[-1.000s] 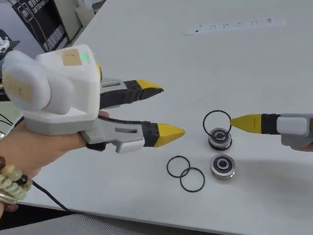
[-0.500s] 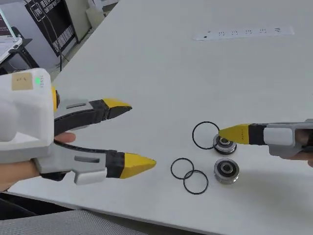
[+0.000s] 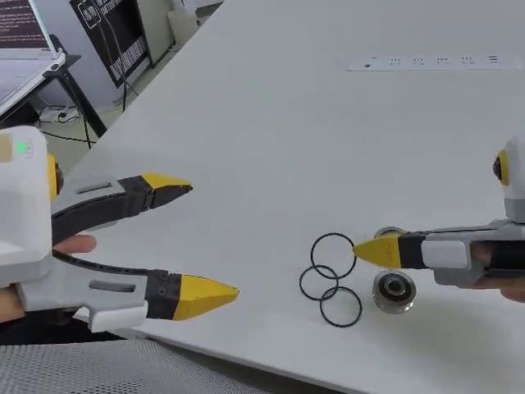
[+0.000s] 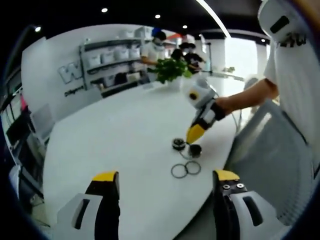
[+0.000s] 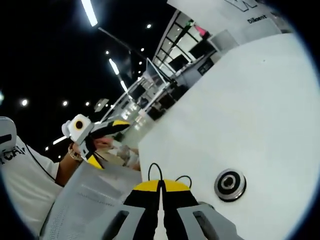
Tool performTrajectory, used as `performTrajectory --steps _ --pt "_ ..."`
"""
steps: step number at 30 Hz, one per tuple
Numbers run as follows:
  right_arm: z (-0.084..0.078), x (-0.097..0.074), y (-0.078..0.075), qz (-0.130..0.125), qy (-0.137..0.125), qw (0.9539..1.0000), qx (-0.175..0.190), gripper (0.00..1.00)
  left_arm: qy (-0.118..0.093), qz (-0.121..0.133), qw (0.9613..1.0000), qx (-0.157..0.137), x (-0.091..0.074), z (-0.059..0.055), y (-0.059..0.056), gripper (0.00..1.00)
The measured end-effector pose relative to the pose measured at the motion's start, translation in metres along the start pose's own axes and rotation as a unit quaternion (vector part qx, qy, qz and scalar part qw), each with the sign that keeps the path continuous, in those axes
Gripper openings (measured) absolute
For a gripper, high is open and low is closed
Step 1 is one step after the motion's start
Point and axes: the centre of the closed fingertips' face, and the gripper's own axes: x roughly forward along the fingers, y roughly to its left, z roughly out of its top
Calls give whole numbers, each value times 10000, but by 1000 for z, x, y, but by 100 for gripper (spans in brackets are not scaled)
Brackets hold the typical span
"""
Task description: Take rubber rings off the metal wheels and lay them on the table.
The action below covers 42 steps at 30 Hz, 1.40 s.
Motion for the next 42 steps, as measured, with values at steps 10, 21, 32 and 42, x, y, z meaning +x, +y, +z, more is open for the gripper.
performTrajectory --steps 10,21,32,42 --pt "-12 10 -8 -216 335 9992 -37 0 9 -103 9997 -221 -4 -6 -10 86" --pt "-26 17 -19 -634 750 9944 -393 0 143 -192 9989 -399 -4 -15 -15 93" --pt "-33 21 -25 -843 1077 9881 -699 0 137 -149 9988 -435 -4 -16 -16 96" --pt "-35 20 -31 -1048 1296 9806 -1027 0 144 -149 9987 -463 -2 -17 -15 96"
